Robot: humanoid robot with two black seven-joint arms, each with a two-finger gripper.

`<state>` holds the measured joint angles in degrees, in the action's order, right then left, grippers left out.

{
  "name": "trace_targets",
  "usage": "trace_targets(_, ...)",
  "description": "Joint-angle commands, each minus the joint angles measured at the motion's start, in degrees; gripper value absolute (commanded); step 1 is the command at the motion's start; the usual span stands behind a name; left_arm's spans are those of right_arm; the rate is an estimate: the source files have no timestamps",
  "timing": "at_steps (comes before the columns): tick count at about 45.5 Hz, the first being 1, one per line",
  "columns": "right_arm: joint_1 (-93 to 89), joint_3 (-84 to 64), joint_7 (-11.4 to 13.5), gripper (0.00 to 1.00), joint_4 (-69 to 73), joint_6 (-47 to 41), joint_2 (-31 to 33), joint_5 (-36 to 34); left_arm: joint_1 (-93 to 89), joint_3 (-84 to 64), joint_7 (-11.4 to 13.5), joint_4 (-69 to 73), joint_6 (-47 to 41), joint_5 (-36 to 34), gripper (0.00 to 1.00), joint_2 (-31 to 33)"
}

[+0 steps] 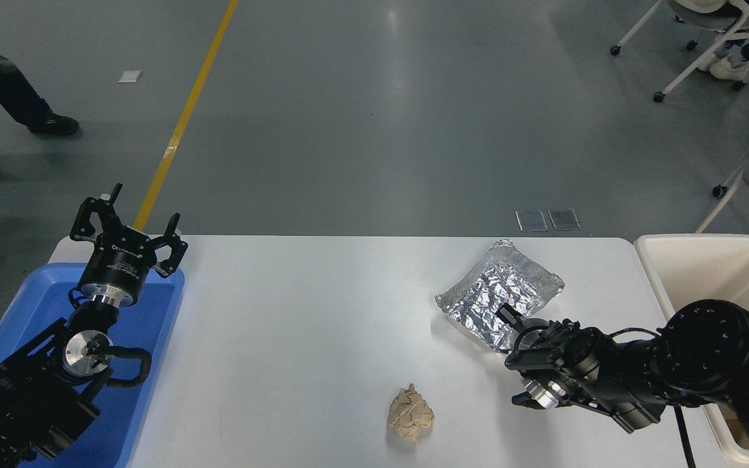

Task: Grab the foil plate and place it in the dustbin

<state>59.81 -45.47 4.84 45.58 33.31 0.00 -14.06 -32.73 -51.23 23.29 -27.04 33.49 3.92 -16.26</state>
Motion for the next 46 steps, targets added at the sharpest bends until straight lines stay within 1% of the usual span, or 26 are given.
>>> trace_targets(1,1.8,-0.3,0.0,0.0,0.6,-0.4,0.0,1.0,0.0,0.0,0.0,0.0,0.1,-0.1,0.99,0.0)
trace_targets(6,4.8,-1.5,0.1,0.0,3.2,-0.6,0.6,1.0,-0.1,0.0,0.0,0.0,0.1,-0.1,0.99,0.0)
trace_targets(13,12.2,-3.6,0.1,0.0,11.1,-1.3,6.3,1.1,-0.1,0.1,0.0,0.0,0.1,-0.1,0.99,0.0)
trace_targets(17,18.3,-5.4,0.2,0.0,16.4,-3.7,10.4,1.3,-0.1,0.1,0.0,0.0,0.1,0.0,0.99,0.0)
trace_targets(27,31.3,-9.1,0.3,0.0,22.4,-14.9,18.2,1.3,0.0,0.0,0.0,0.1,0.1,-0.1,0.99,0.0)
trace_targets(39,44.0,-12.4,0.5,0.0,22.6,-30.6,24.1,1.3,-0.1,0.0,0.0,0.0,0.1,0.0,0.99,0.0)
trace_targets(46,50.2,-14.5,0.5,0.0,22.6,-36.3,26.7,1.3,-0.1,0.1,0.0,0.0,0.1,-0.1,0.99,0.0)
